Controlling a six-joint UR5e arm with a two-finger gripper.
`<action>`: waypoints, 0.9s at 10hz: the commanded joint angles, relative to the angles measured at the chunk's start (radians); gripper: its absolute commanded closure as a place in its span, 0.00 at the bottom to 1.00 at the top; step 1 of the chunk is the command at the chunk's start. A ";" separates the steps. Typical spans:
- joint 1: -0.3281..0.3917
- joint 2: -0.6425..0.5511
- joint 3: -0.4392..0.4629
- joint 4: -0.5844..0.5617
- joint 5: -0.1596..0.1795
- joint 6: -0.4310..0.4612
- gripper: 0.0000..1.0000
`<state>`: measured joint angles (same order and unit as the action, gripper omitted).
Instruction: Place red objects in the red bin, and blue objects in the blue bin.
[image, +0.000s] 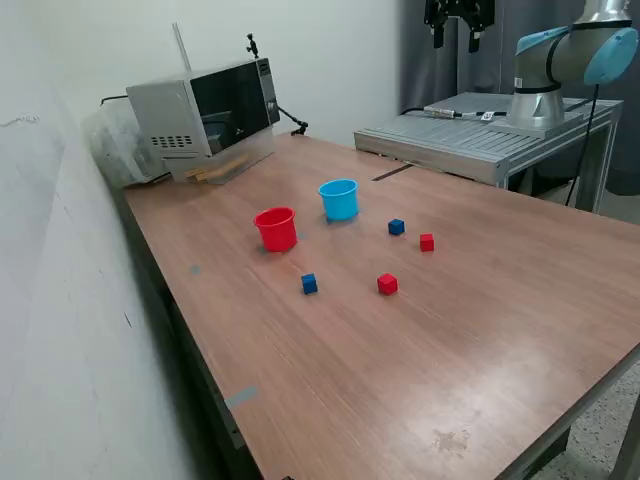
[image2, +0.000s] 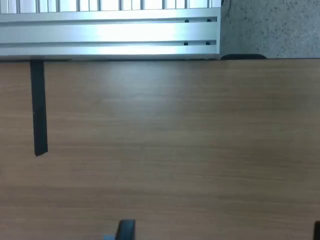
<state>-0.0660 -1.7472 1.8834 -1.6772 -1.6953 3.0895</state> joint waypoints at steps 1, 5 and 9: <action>-0.001 0.000 -0.006 -0.002 -0.004 -0.002 0.00; -0.029 0.075 -0.096 -0.126 0.022 0.001 0.00; 0.152 0.456 -0.517 -0.177 0.083 0.001 0.00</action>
<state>-0.0085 -1.5109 1.6166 -1.8213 -1.6356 3.0890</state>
